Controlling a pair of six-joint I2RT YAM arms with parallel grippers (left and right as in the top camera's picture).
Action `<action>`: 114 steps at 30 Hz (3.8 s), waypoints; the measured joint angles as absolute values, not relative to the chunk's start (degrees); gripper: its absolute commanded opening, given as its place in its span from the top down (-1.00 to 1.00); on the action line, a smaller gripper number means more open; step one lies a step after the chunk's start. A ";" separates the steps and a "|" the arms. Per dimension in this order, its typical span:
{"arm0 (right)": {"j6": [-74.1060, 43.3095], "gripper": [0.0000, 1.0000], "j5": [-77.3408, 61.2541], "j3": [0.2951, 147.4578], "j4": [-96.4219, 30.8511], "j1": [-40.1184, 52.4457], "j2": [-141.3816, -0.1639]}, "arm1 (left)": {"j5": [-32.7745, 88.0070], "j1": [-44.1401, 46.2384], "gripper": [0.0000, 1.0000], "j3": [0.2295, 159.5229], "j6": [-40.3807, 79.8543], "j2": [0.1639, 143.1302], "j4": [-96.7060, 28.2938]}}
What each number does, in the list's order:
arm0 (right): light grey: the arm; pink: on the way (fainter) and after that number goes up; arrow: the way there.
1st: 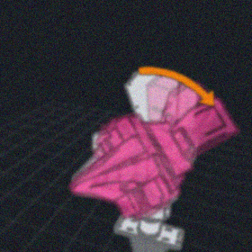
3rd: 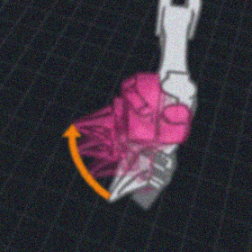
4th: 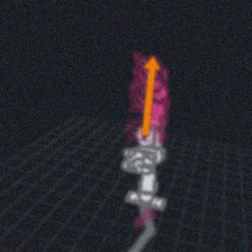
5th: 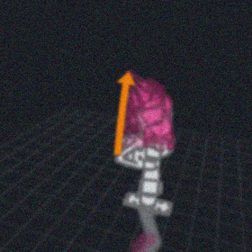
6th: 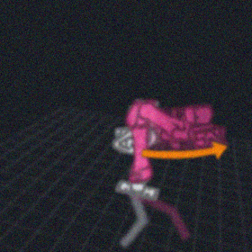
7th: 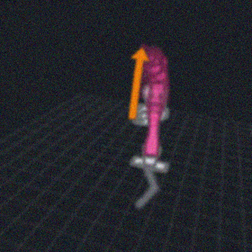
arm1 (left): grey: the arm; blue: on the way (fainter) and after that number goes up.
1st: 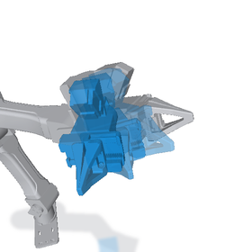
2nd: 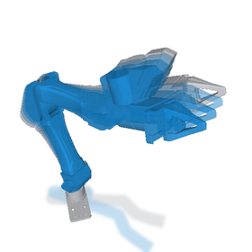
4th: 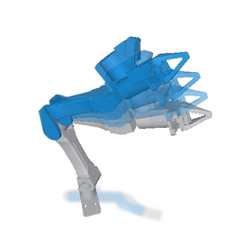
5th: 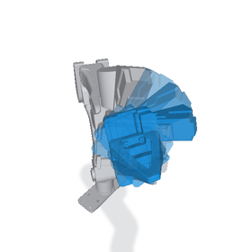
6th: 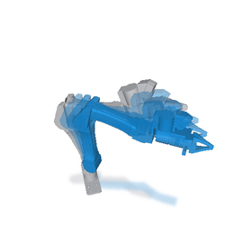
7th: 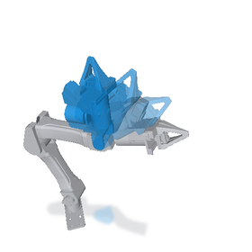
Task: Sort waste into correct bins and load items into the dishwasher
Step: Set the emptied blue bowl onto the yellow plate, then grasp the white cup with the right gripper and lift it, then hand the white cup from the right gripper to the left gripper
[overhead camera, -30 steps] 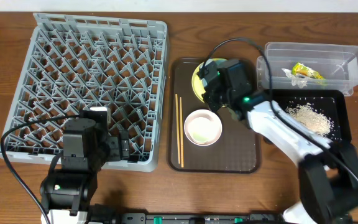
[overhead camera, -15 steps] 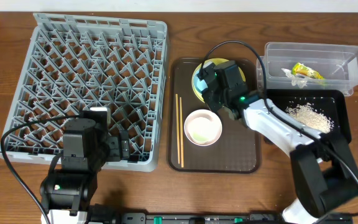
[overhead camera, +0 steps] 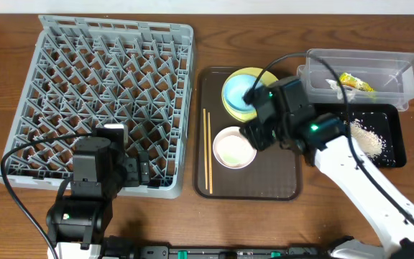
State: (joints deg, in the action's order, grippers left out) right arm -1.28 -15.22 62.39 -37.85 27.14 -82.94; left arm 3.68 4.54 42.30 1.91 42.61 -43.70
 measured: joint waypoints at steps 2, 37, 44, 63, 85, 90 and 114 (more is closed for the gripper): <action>-2.04 0.14 -16.16 62.24 -39.70 27.14 -84.53 | 3.68 4.54 -0.84 42.30 1.91 42.61 -43.70; -10.63 0.98 -30.98 66.92 -37.19 14.98 -85.14 | 16.75 4.54 -0.82 42.37 9.04 44.18 -32.47; -9.82 0.98 -47.03 66.92 -30.92 15.07 -85.43 | 41.15 4.51 -0.81 42.50 21.50 51.72 -15.68; -10.39 0.98 -71.72 66.92 -18.46 15.07 -85.47 | 74.26 5.54 -0.81 42.68 50.48 64.23 17.54; -14.85 0.98 -78.11 66.92 -13.69 16.34 -85.49 | 71.07 14.41 -0.63 42.68 54.74 64.31 27.27; -14.90 0.98 -78.13 66.92 -13.63 17.17 -85.49 | 70.46 14.41 -0.48 42.68 55.48 64.31 27.31; -15.66 0.76 -76.90 66.92 -11.60 17.72 -85.49 | 70.11 14.37 0.24 42.68 55.05 64.31 27.24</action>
State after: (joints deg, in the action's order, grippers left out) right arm -15.66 -76.90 66.92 -11.60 17.72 -85.49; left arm 70.11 14.37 42.68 55.05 64.31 27.24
